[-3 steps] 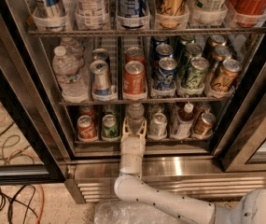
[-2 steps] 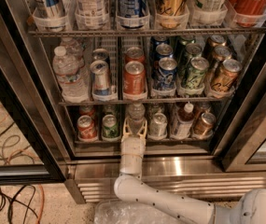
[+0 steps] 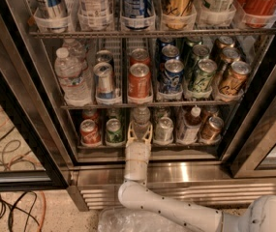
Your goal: Pick water bottle from bottom shelf of fridge
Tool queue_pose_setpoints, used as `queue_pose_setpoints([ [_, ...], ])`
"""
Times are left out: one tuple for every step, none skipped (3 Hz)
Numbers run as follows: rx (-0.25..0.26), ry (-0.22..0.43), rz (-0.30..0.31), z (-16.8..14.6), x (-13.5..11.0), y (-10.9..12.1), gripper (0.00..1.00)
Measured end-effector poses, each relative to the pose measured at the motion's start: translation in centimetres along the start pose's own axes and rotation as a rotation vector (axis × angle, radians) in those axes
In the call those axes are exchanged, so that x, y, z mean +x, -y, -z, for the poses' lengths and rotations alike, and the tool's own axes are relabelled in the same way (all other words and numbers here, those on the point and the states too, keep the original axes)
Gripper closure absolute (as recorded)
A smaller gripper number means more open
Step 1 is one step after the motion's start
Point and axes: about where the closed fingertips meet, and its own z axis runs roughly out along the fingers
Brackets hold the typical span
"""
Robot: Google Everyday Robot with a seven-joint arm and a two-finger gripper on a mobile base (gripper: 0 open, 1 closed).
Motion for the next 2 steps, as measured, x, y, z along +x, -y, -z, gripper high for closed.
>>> queue_pose_setpoints([
  [-0.003,-0.002,-0.004,0.10,0.04,-0.29,1.00],
  [-0.003,-0.002,-0.004,0.05,-0.14,-0.31,1.00],
])
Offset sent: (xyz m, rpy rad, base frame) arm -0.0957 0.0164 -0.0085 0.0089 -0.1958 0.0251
